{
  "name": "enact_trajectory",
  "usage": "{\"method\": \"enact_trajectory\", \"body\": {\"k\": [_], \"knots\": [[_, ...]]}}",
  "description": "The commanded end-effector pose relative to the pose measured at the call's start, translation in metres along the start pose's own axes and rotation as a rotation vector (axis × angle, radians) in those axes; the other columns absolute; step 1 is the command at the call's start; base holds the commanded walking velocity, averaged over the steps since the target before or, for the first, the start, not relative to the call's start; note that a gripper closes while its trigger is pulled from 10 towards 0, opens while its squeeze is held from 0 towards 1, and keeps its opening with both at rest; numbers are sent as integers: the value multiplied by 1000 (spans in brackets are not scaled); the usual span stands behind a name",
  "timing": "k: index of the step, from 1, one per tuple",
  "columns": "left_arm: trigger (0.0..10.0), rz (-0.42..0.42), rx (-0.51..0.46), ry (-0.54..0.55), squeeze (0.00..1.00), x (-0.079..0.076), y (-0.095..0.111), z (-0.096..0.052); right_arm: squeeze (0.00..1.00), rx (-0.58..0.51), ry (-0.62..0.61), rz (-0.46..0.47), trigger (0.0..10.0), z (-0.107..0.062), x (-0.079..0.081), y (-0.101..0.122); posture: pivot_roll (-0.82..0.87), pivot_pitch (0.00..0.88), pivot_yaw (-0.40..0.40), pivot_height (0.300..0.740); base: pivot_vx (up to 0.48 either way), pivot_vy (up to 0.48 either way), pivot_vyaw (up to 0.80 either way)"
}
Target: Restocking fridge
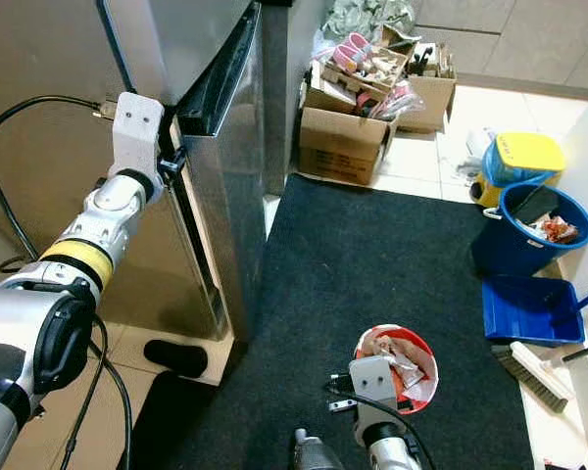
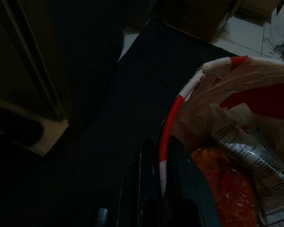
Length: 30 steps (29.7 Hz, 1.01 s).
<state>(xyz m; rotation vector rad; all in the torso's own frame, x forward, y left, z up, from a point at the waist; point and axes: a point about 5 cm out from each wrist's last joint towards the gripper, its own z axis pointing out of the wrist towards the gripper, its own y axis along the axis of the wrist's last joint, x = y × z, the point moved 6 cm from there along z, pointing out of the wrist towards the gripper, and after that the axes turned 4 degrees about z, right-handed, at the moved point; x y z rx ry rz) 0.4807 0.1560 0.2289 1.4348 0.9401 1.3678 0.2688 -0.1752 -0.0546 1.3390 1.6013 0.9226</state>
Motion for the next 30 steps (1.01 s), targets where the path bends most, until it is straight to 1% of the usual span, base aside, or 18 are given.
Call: {"method": "enact_trajectory", "body": {"k": [1,3,6,9,10,13,14,15,17,19,20,22,23,26,27,28,29,30], "knots": [[10000,-47,12,-122,0,-30,-4,0,0,4,-6,-2,10000,-2,-3,-2,-149,192,16,727,0,0,0],[10000,-65,-12,-253,0,-63,1,-2,0,5,-3,-4,10000,-1,-3,-1,-149,192,15,727,0,0,0],[10000,-71,-24,-301,0,-79,4,-3,0,4,-3,-4,10000,-1,-2,-1,-151,192,13,727,0,0,0],[10000,-108,-59,-418,0,-123,11,-9,0,1,-1,-6,10000,0,-3,1,-153,190,11,727,0,0,0],[10000,-108,-59,-418,0,-123,11,-9,0,1,-1,-6,10000,0,-3,1,-153,190,11,727,0,0,0],[10000,-156,-104,-559,0,-163,23,-20,0,2,0,-9,10000,0,-3,1,-154,187,9,727,0,0,0],[10000,-156,-104,-559,0,-163,23,-20,0,2,0,-9,10000,0,-3,1,-154,187,9,727,0,0,0],[10000,-184,-127,-628,0,-177,28,-26,0,3,0,-9,10000,0,-3,0,-152,185,8,727,0,0,0],[10000,-184,-127,-628,0,-177,28,-26,0,3,0,-9,10000,0,-3,0,-152,185,8,727,0,0,0],[10000,-271,-209,-832,0,-205,47,-45,0,4,1,-11,10000,0,-3,0,-153,182,8,727,0,0,0],[10000,-271,-209,-832,0,-205,47,-45,0,4,1,-11,10000,0,-3,0,-153,182,8,727,0,0,0],[10000,-354,-286,-1045,0,-222,63,-67,0,3,1,-11,10000,1,-3,1,-143,178,8,727,0,0,0],[10000,-354,-286,-1045,0,-222,63,-67,0,3,1,-11,10000,1,-3,1,-143,178,8,727,0,0,0],[10000,-407,-333,-1240,0,-233,73,-90,0,4,5,-12,10000,1,-2,1,-138,174,8,727,0,0,0],[10000,-407,-333,-1240,0,-233,73,-90,0,4,5,-12,10000,1,-2,1,-138,174,8,727,0,0,0],[10000,-438,-354,-1350,0,-236,77,-105,0,3,8,-11,10000,2,-1,2,-136,172,8,727,0,0,0],[10000,-438,-354,-1350,0,-236,77,-105,0,3,8,-11,10000,2,-1,2,-136,172,8,727,0,0,0],[10000,-459,-374,-1440,0,-238,80,-119,0,2,10,-11,10000,3,0,3,-135,171,9,727,0,0,0]]}}
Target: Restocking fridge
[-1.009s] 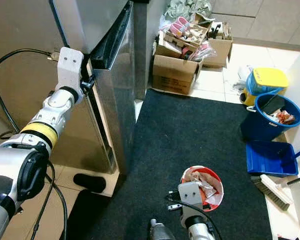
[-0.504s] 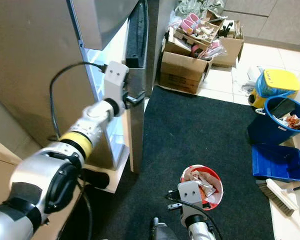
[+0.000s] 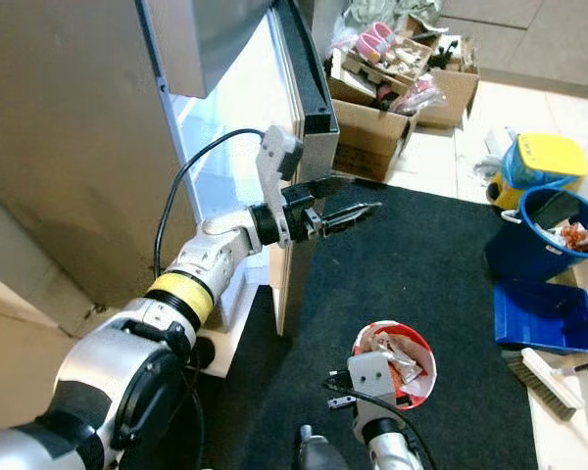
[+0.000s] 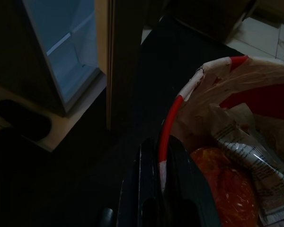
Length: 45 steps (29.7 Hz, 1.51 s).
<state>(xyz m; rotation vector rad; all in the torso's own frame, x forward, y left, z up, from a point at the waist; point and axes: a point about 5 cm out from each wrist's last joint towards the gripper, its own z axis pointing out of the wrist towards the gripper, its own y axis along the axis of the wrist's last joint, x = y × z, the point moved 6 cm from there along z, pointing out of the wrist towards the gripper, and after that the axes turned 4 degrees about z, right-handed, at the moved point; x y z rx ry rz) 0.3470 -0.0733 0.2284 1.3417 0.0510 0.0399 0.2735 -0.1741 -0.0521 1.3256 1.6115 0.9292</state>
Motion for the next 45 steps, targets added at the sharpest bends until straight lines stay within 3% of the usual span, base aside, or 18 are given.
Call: {"method": "enact_trajectory", "body": {"k": [1,6,10,11,12,14,15,17,19,20,21,22,23,24,31,36,40,45], "knots": [[10000,-24,-7,-73,0,-12,0,7,0,6,-1,-3,10000,0,0,-1,-135,171,9,727,0,0,0],[10000,34,46,16,0,-3,-14,-3,0,-3,1,-1,10000,2,2,2,-136,166,12,727,0,0,0],[10000,193,256,171,0,17,-50,-41,0,-27,29,-35,10000,2,6,8,-130,172,22,727,0,0,0],[10000,193,256,171,0,17,-50,-41,0,-27,29,-35,10000,2,6,8,-130,172,22,727,0,0,0],[10000,226,338,234,0,24,-64,-60,0,-46,50,-50,10000,2,10,12,-129,177,28,727,0,0,0],[10000,226,338,234,0,24,-64,-60,0,-46,50,-50,10000,2,10,12,-129,177,28,727,0,0,0],[10000,255,437,371,0,38,-80,-88,0,-82,83,-58,10000,4,16,23,-128,180,32,727,0,0,0],[10000,255,437,371,0,38,-80,-88,0,-82,83,-58,10000,4,16,23,-128,180,32,727,0,0,0],[10000,243,589,828,0,69,-100,-188,0,-203,250,-157,10000,8,39,64,-107,190,25,727,0,0,0],[10000,218,629,1008,0,72,-105,-232,0,-246,346,-226,10000,8,53,80,-100,193,21,727,0,0,0],[10000,218,629,1008,0,72,-105,-232,0,-246,346,-226,10000,8,53,80,-100,193,21,727,0,0,0],[10000,193,655,1133,0,70,-109,-265,0,-269,442,-290,10000,7,66,91,-91,196,16,727,0,0,0],[10000,193,655,1133,0,70,-109,-265,0,-269,442,-290,10000,7,66,91,-91,196,16,727,0,0,0],[10000,181,667,1191,0,67,-111,-281,0,-277,497,-327,10000,6,73,95,-89,197,14,727,0,0,0],[10000,149,661,1311,0,50,-126,-307,0,-295,640,-471,10000,13,80,121,-60,198,-13,727,0,0,0],[10000,138,618,1338,0,40,-133,-300,0,-277,662,-474,10000,17,74,128,-54,197,-21,727,0,0,0],[10000,109,598,1344,0,31,-143,-289,0,-258,699,-589,10000,16,75,123,-60,196,-23,727,0,0,0],[10000,129,541,1312,0,25,-140,-274,0,-310,637,-434,10000,18,72,144,-49,189,-31,727,0,0,0]]}}
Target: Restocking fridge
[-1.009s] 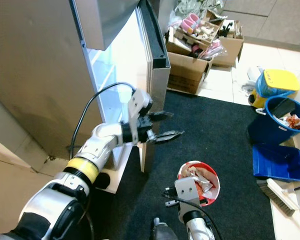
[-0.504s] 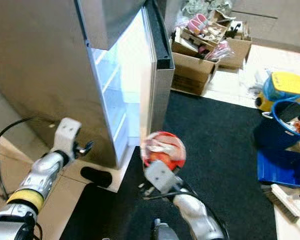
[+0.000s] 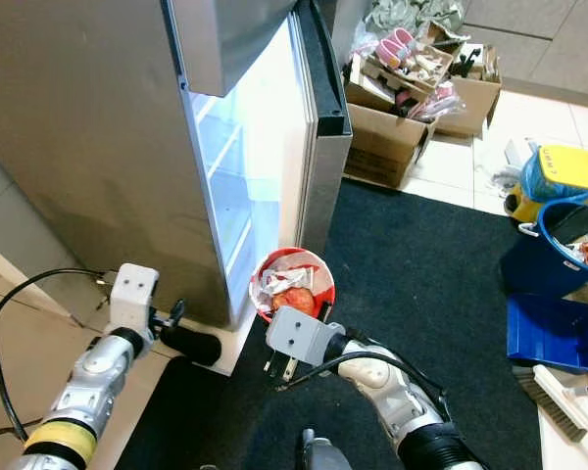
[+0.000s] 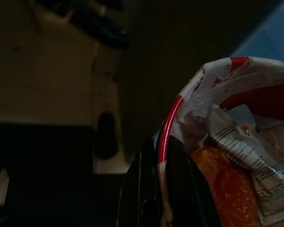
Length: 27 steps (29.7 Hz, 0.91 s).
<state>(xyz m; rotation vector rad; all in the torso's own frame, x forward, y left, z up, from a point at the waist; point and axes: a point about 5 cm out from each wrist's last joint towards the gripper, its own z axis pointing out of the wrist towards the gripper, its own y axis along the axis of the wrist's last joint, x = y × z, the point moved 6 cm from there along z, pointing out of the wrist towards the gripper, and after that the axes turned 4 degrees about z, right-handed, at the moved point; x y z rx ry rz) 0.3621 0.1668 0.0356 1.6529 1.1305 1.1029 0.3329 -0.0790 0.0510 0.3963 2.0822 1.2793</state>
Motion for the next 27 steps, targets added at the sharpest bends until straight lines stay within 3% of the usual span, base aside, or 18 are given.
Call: {"method": "enact_trajectory", "body": {"k": [1,6,7,8,10,14,18,23,27], "knots": [[10000,-37,2,-17,0,-9,-8,-6,0,-63,-70,80,10000,1,-5,12,-53,188,-27,727,0,0,0],[10000,-25,38,-19,0,-13,-23,-13,0,-68,-81,149,10000,3,12,7,-60,186,-15,727,0,0,0],[10000,-14,50,-22,0,-15,-32,-19,0,-81,-59,200,10000,3,25,8,-61,184,-13,727,0,0,0],[10000,-14,50,-22,0,-15,-32,-19,0,-81,-59,200,10000,3,25,8,-61,184,-13,727,0,0,0],[10000,-5,67,-37,0,-18,-42,-24,0,-62,-31,207,10000,1,40,1,-64,182,-8,727,0,0,0],[10000,-5,81,-41,0,-19,-47,-27,0,-38,-17,198,10000,0,49,-5,-64,182,-8,727,0,0,0],[10000,26,242,-18,0,-10,-100,-50,0,65,2,274,10000,-9,92,-39,-72,179,-6,727,0,0,0],[10000,33,281,-7,0,-7,-111,-55,0,75,1,277,10000,-10,96,-42,-72,176,-5,727,0,0,0],[10000,-5,319,24,0,-2,-122,-62,0,76,-63,315,10000,-11,84,-44,-72,170,-4,727,0,0,0]]}}
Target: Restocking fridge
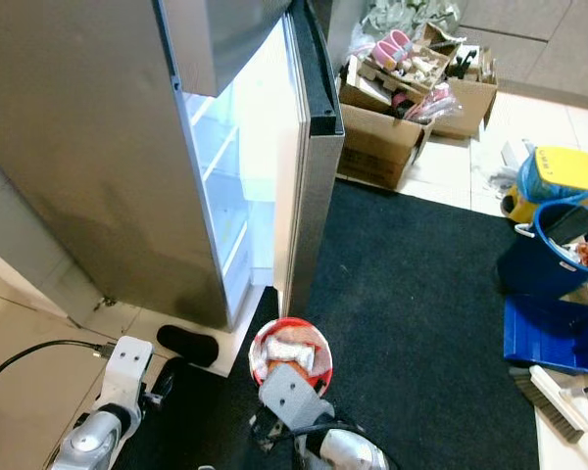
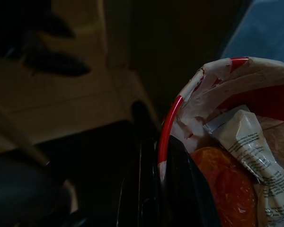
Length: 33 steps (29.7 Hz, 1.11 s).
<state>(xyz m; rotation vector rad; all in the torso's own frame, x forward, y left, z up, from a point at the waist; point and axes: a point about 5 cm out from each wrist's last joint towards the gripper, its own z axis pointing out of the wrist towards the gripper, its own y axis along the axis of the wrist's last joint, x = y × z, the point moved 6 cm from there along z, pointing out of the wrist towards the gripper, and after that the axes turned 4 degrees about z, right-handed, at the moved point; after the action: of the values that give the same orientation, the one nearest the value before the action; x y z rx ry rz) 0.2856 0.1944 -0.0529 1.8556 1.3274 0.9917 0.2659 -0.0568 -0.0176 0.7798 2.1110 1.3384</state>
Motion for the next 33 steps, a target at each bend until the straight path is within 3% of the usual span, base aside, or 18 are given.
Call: {"method": "enact_trajectory", "body": {"k": [1,7,19,33], "knots": [[10000,-16,50,19,0,6,-17,-5,0,-15,-41,26,10000,-3,-8,1,-70,166,-6,727,0,0,0],[10000,-11,29,12,0,3,-14,-3,0,-15,-71,9,10000,-3,-15,1,-68,162,-5,727,0,0,0],[10000,0,19,2,0,-3,-10,0,0,-20,-69,4,10000,-2,-13,3,-72,159,-5,727,0,0,0],[10000,-14,36,23,0,-3,-13,1,0,-17,-77,7,10000,-3,-14,1,-74,168,-6,727,0,-375,0]]}}
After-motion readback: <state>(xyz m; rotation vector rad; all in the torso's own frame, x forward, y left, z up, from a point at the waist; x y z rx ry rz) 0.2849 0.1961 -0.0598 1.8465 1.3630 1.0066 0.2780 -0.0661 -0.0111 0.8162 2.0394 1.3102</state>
